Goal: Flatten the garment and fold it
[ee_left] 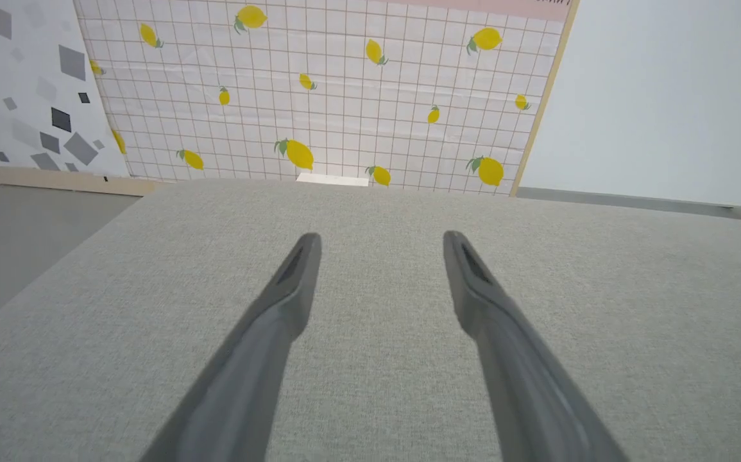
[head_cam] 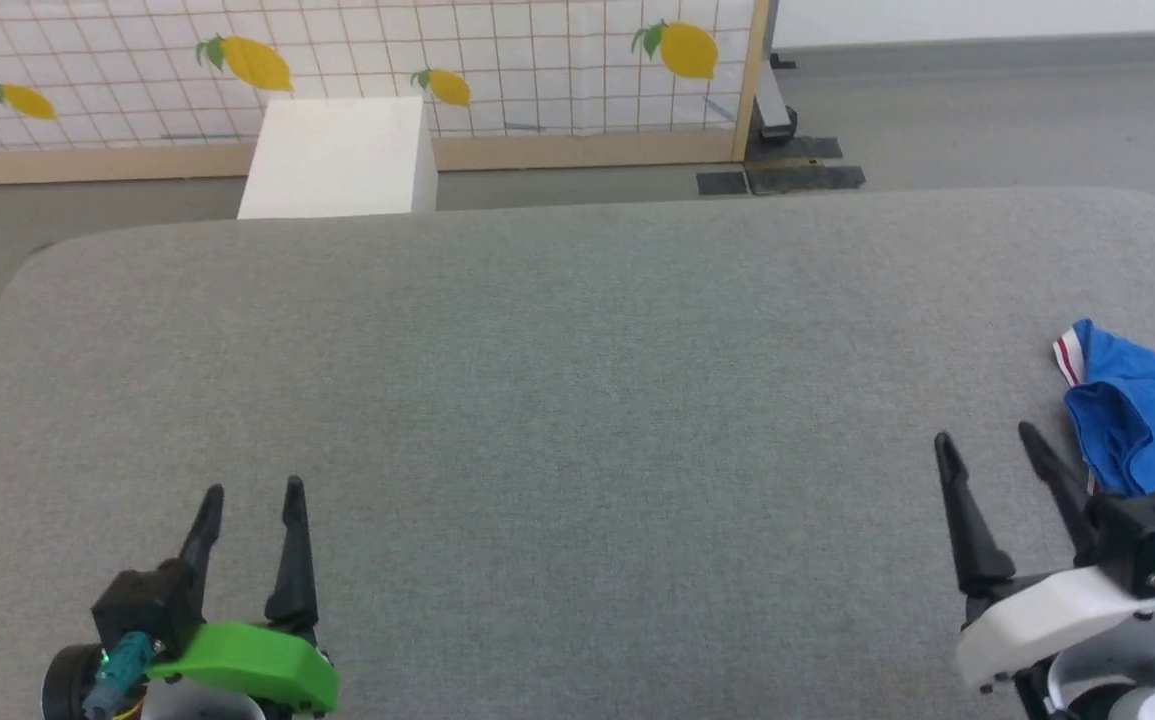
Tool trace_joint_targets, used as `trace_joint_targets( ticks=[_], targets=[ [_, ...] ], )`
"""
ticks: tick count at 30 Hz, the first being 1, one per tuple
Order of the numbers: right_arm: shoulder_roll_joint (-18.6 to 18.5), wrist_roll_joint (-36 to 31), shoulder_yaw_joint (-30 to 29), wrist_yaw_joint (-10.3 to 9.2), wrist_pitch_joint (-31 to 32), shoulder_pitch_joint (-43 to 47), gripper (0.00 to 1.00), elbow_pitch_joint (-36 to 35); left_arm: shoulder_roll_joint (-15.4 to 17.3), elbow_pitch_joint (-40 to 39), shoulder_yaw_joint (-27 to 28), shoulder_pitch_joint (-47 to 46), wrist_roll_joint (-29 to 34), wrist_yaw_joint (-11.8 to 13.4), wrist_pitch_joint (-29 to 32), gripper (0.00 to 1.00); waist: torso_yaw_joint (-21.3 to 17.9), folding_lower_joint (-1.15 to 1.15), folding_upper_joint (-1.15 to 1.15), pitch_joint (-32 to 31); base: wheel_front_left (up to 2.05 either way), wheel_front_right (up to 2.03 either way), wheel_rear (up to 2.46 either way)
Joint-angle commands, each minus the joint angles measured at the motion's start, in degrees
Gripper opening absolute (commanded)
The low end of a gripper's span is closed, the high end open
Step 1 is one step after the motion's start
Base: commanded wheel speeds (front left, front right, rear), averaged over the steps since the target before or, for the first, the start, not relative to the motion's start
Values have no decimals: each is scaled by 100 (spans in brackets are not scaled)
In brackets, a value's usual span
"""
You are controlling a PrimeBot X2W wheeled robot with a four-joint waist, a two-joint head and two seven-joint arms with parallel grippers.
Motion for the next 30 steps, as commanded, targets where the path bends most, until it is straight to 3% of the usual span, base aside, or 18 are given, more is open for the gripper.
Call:
trace_joint_targets(
  ticks=[1,28,29,30],
  targets=[
    [26,43,34,-10,0,88,100,15,-26,65,-15,94,49,-69,-26,100,48,0,69,-69,0,0,0],
    [113,-19,135,-10,-102,151,100,207,-275,519,85,-29,236,-422,-27,100,127,0,69,-51,0,0,0],
    [95,-6,125,0,-61,138,0,194,-245,515,71,15,192,-397,1,0,127,0,0,-51,0,0,0],
    [93,-6,126,1,-54,138,0,194,-246,515,71,16,191,-396,3,0,126,0,0,-49,0,0,0]
  ],
)
